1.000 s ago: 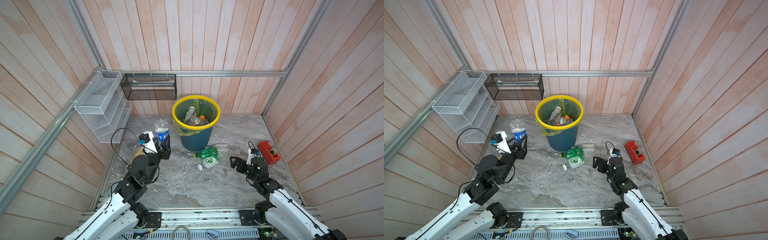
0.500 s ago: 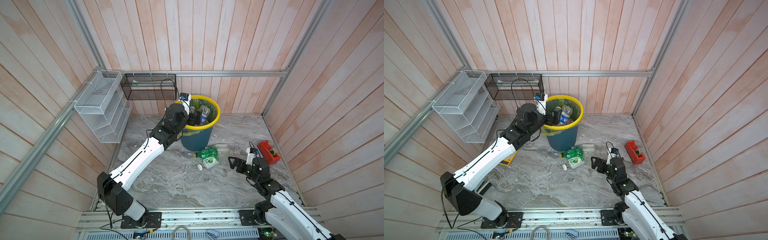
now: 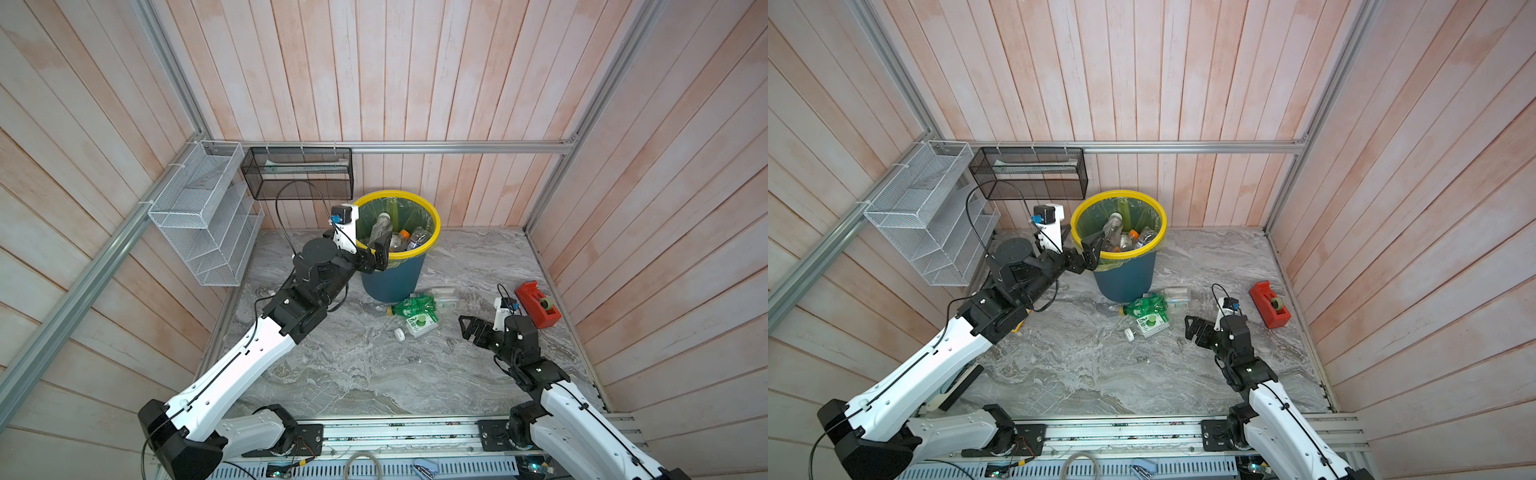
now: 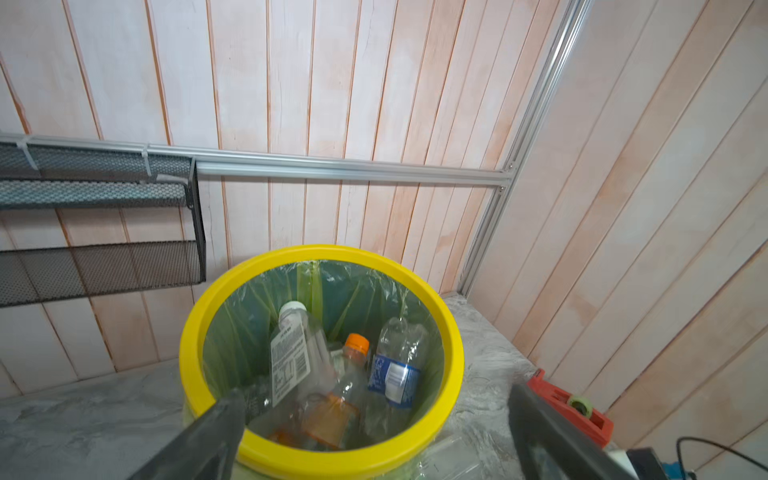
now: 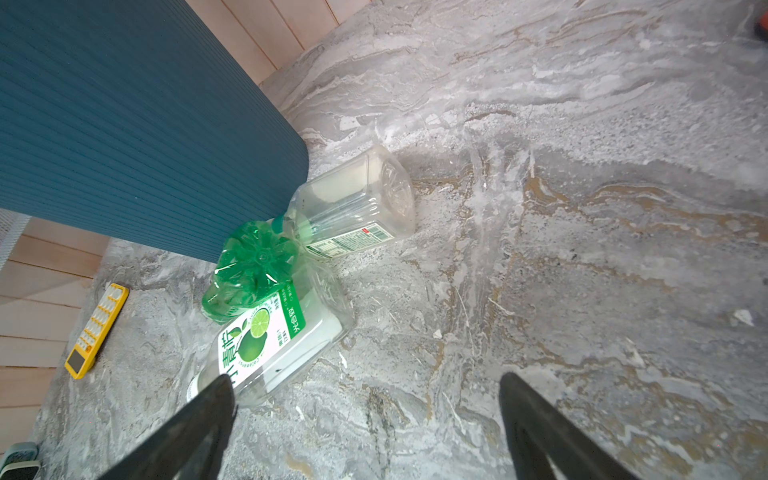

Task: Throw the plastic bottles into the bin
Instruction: 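Withdraw the left gripper from the bin while the right gripper moves toward the bottles, then lower the right gripper onto the large clear green-labeled bottle and grasp it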

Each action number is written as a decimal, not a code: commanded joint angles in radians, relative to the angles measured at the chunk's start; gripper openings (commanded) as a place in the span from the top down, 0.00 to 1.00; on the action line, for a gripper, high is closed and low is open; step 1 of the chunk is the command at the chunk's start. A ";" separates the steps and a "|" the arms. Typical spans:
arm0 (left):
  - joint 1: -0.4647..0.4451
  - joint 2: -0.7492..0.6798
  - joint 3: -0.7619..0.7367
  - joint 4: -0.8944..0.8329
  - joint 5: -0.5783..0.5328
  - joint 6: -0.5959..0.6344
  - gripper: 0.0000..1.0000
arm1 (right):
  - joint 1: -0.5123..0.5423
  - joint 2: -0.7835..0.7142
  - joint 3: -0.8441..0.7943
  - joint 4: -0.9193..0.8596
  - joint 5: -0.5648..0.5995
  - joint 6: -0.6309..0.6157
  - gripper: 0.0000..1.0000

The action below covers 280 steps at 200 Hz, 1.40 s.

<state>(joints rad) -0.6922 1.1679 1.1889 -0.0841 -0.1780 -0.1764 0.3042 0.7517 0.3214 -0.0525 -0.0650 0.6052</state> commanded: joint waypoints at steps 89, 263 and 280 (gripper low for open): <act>-0.049 -0.221 -0.516 -0.016 -0.051 -0.189 0.00 | 0.149 0.326 0.103 0.202 -0.067 0.079 0.03; -0.048 -0.076 -0.640 0.056 0.123 -0.283 0.02 | 0.249 0.680 0.211 0.029 0.214 0.024 0.39; -0.049 -0.089 -0.640 0.044 0.112 -0.282 0.02 | 0.230 0.646 0.186 0.015 0.215 0.006 0.39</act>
<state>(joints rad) -0.7391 1.1084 0.5655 -0.0376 -0.0528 -0.4541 0.5640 1.3991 0.5468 0.1043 0.0872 0.6876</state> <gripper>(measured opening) 0.976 0.612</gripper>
